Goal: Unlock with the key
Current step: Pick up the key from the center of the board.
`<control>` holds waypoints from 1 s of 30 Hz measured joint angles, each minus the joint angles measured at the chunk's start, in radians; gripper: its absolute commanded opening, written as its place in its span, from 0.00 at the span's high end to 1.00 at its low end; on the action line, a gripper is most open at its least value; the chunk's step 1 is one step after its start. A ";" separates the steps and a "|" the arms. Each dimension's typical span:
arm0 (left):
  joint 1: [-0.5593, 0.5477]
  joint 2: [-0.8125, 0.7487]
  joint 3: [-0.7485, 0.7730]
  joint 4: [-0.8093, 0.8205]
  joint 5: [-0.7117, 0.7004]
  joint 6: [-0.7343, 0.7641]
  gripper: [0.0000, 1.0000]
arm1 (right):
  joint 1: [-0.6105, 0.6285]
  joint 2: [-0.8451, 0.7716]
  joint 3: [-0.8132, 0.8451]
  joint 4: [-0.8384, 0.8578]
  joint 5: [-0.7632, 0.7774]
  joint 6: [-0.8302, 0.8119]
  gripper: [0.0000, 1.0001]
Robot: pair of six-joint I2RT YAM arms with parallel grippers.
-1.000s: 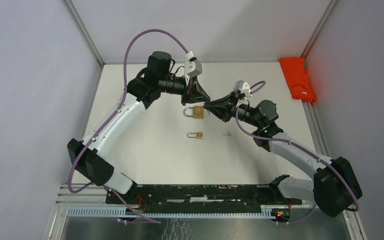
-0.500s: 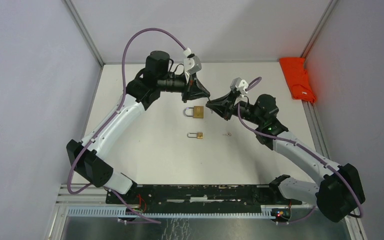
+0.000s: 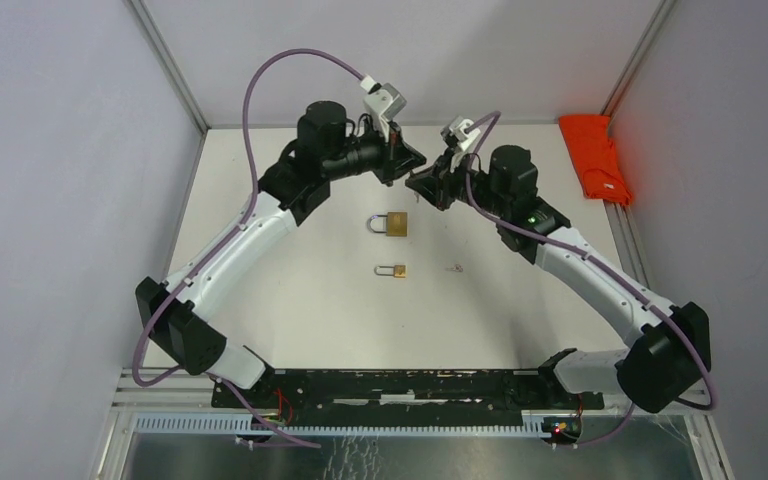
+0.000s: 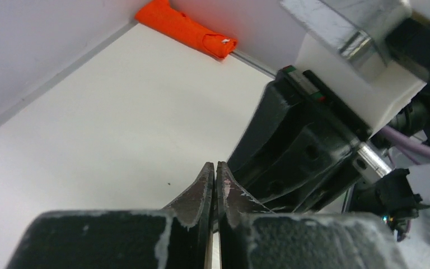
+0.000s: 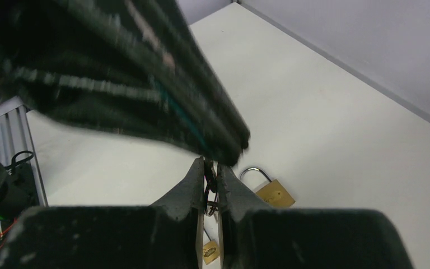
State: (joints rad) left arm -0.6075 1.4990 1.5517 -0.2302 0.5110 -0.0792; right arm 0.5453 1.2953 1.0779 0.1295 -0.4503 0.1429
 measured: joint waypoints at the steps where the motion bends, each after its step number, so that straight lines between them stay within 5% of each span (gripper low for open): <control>1: -0.018 0.004 0.000 0.002 -0.041 -0.015 0.91 | 0.003 0.012 0.020 -0.021 0.016 0.000 1.00; 14: -0.114 0.060 -0.018 -0.007 -0.400 -0.064 0.92 | 0.011 0.044 0.053 -0.179 0.139 0.001 1.00; 30: -0.114 0.062 -0.039 -0.008 -0.528 -0.066 0.92 | 0.014 -0.004 0.068 -0.229 0.174 -0.025 1.00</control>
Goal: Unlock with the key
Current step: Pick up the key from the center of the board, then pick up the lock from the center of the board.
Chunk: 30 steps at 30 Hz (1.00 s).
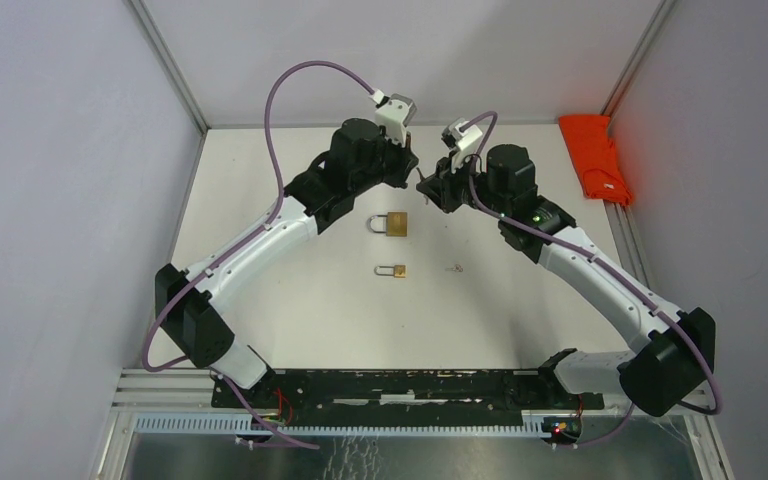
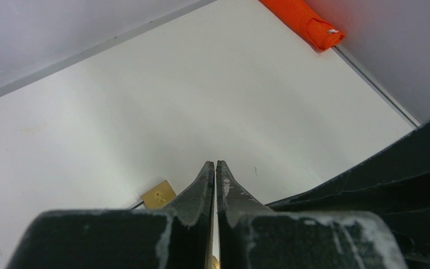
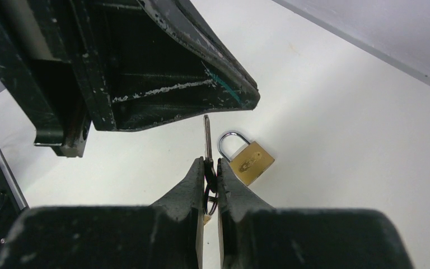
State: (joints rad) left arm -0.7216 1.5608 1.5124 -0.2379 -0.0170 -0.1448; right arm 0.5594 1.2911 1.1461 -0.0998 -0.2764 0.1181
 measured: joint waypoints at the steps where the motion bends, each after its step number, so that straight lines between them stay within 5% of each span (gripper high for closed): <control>1: 0.000 0.000 0.000 0.000 -0.012 0.000 0.92 | 0.000 0.000 0.000 0.000 0.000 0.000 1.00; 30: 0.002 -0.018 -0.033 0.030 0.019 -0.015 0.92 | 0.002 0.131 0.087 -0.031 -0.003 -0.004 1.00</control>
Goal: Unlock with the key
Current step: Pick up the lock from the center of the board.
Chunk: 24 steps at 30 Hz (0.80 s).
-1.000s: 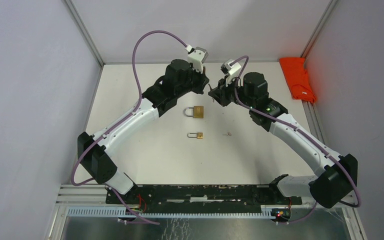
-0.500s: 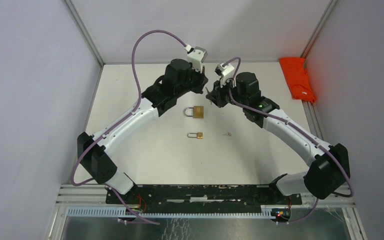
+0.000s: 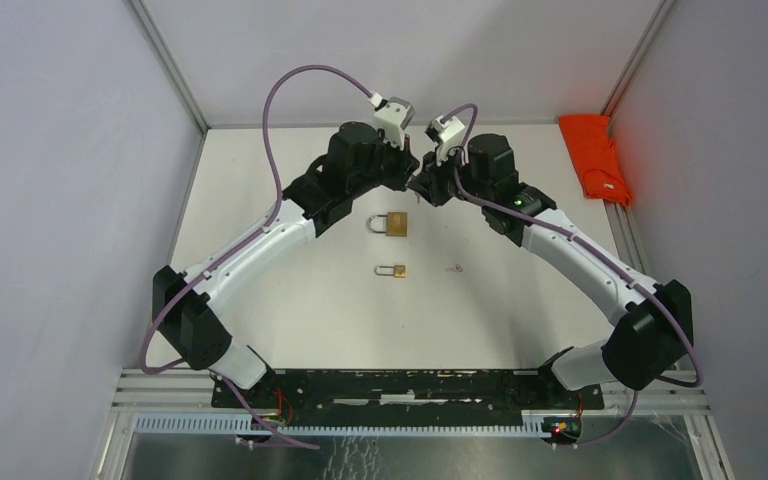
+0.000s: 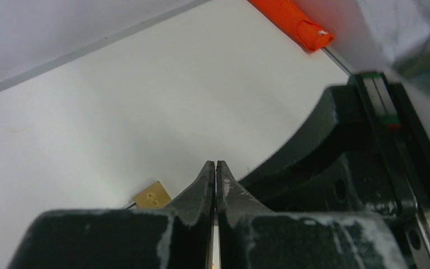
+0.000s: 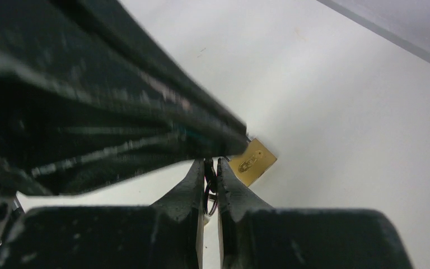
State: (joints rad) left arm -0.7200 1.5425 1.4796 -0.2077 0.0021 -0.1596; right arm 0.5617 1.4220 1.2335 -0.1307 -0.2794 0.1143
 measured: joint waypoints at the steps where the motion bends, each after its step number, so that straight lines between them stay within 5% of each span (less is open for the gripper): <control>1: 0.000 0.000 -0.005 0.003 0.003 -0.001 0.92 | 0.000 0.003 0.005 -0.003 0.000 0.000 1.00; 24: -0.014 -0.002 -0.034 0.050 0.040 -0.042 0.92 | 0.001 -0.091 0.012 -0.092 0.062 -0.034 1.00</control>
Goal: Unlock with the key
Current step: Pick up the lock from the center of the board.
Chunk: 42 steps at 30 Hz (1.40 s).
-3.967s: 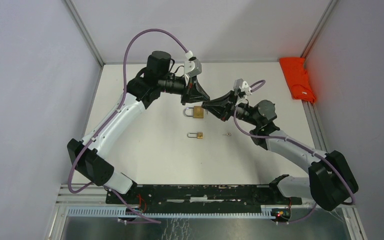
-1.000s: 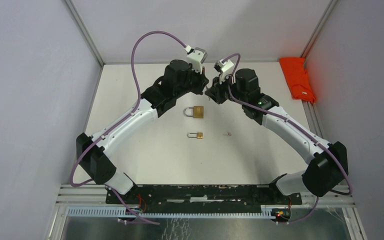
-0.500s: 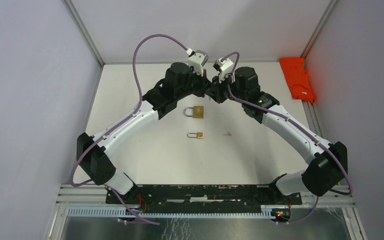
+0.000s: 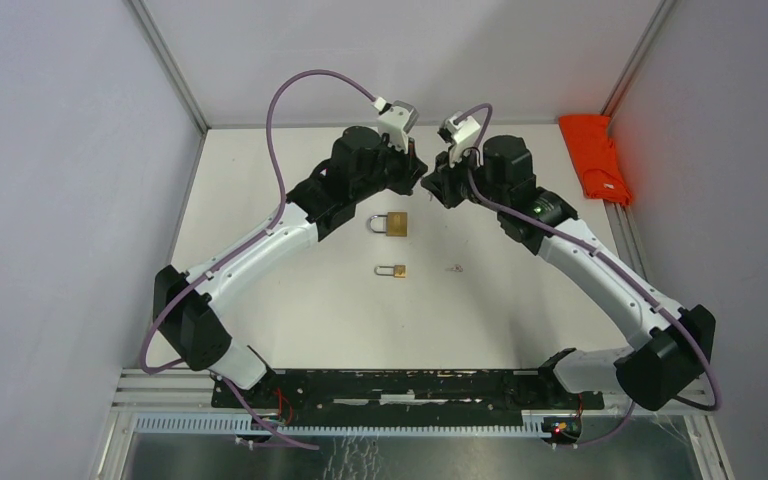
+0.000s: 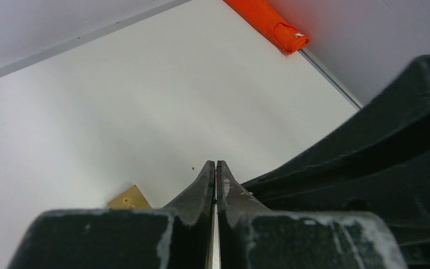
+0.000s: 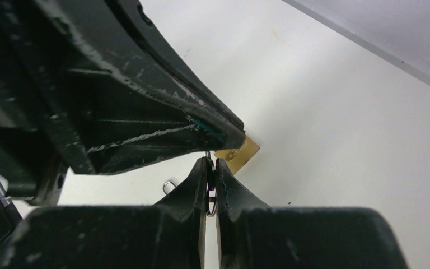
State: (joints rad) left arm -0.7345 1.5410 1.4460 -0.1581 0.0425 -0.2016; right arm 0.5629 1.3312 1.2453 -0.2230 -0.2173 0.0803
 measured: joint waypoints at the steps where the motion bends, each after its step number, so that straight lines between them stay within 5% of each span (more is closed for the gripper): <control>1: 0.000 0.000 0.000 0.000 -0.005 0.000 0.92 | 0.000 -0.010 0.000 -0.008 0.003 0.000 1.00; 14: 0.002 0.000 -0.003 -0.005 -0.039 0.000 0.91 | 0.000 -0.033 0.000 -0.030 0.018 -0.007 1.00; 22: 0.053 0.019 0.000 -0.101 -0.146 -0.002 0.82 | -0.019 -0.118 -0.081 0.000 0.100 -0.019 1.00; 30: 0.142 0.229 0.035 -0.254 -0.147 -0.018 0.67 | -0.162 -0.213 -0.286 0.036 0.101 0.029 1.00; 42: 0.175 0.428 0.051 -0.312 -0.034 -0.031 0.54 | -0.166 -0.238 -0.367 0.092 0.030 0.046 1.00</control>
State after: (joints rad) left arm -0.5591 1.9694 1.4975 -0.4702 0.0086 -0.2329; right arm 0.3969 1.0935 0.8787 -0.1310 -0.1871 0.1265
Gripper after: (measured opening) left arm 0.438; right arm 0.085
